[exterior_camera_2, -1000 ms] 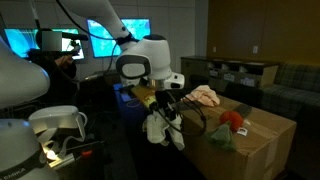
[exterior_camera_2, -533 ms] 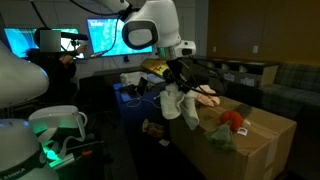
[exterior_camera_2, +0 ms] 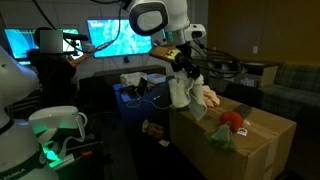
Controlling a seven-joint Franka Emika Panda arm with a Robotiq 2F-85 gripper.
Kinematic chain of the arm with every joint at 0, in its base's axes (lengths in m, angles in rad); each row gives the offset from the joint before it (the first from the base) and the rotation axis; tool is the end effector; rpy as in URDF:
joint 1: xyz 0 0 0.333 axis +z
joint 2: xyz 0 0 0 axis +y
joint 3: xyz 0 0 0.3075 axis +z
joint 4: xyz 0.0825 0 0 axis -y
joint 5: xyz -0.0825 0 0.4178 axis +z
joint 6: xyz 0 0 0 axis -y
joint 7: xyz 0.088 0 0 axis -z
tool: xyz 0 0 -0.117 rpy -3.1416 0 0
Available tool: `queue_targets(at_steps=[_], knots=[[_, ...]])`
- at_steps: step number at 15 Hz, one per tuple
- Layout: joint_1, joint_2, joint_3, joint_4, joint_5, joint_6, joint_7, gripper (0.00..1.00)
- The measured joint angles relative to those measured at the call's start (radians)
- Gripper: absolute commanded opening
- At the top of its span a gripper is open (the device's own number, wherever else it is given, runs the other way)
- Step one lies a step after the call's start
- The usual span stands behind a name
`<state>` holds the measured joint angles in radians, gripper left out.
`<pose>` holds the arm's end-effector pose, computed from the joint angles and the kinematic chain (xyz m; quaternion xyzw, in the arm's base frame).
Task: Pick up all the objects that are on the box and put them on the table, then pick up the objects that are on the table and put them on the box
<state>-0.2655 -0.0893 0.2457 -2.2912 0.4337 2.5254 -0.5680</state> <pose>0.5611 -0.0123 0.3820 -0.9707 -0.1148 -0.1916 0.0886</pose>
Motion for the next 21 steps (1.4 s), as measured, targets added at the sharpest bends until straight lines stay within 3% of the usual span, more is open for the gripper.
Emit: queue_targets(at_steps=[3,6,12,21], knots=[[0.111,0.059,-0.102,0.066,0.0,-0.024,0.0,0.04],[0.161,0.131,-0.146,0.131,0.0,-0.024,0.0,0.04],[0.173,0.284,-0.177,0.253,-0.04,0.019,0.031,0.04],[0.165,0.475,-0.197,0.391,-0.193,0.122,0.207,0.05]])
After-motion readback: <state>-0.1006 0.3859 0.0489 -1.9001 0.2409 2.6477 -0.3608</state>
